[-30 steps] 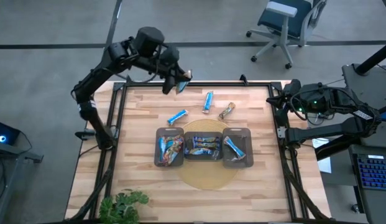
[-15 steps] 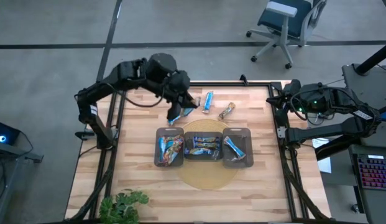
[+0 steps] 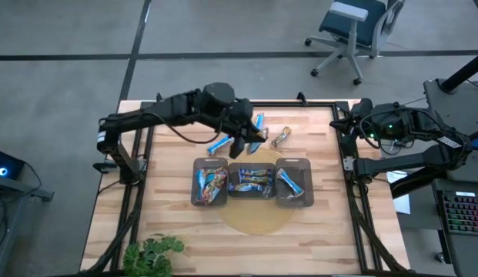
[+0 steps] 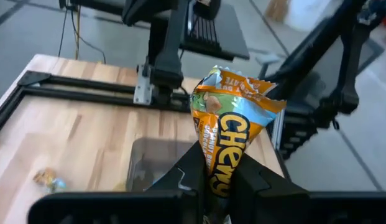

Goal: Pick and place Granola Bars by type
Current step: Put the orange granola bar into the right black bin

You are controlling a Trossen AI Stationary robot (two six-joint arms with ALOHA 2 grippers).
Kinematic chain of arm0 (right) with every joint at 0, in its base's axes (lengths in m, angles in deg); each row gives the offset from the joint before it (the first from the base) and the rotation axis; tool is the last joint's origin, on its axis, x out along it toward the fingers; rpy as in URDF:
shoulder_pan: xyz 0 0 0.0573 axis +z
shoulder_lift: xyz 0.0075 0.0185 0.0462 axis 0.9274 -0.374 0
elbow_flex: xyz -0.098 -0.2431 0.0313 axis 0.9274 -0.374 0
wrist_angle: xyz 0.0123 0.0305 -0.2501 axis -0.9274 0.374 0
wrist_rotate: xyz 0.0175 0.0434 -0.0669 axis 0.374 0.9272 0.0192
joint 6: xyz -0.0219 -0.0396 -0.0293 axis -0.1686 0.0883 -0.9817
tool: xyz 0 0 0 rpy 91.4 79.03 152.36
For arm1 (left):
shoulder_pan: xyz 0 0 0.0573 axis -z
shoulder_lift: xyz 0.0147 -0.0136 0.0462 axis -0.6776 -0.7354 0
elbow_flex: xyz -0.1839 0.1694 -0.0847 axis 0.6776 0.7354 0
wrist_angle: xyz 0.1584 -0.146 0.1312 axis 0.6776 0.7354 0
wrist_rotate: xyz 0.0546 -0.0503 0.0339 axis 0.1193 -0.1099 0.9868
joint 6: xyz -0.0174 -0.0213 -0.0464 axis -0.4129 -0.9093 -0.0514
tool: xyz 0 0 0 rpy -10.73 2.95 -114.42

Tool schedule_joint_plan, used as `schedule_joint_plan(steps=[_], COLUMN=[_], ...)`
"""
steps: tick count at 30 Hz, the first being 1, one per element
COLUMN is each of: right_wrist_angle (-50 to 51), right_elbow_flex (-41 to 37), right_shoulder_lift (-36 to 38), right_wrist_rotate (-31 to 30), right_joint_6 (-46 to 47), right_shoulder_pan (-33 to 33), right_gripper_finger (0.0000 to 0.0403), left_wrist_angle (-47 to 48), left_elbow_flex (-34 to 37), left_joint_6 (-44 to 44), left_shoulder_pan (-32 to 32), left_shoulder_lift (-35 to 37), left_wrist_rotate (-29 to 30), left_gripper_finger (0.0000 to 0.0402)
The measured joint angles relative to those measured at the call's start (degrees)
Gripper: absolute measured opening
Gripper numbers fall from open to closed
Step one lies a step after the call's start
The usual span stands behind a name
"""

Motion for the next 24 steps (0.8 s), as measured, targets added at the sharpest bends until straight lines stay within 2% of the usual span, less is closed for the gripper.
schedule_joint_plan(steps=[14, 18, 24], right_wrist_angle=[0.04, 0.05, 0.09], right_elbow_flex=[-0.09, -0.15, -0.15], right_shoulder_lift=[0.0, 0.0, -0.02], right_wrist_rotate=[0.0, 0.02, 0.09], right_joint_6=[-0.53, -0.64, -0.62], right_shoulder_pan=[-0.01, -0.01, 0.01], right_gripper_finger=[0.0008, 0.0008, 0.0008], left_wrist_angle=[-47.29, -52.92, -53.73], left_elbow_flex=[25.1, 29.09, 27.46], left_joint_6=[-10.77, -12.93, -12.96], left_shoulder_pan=[0.0, 0.0, 0.0], left_shoulder_lift=[-0.35, -1.03, -4.08], left_wrist_rotate=[-1.08, 0.03, 0.87], left_gripper_finger=[0.0025, 0.0025, 0.0025])
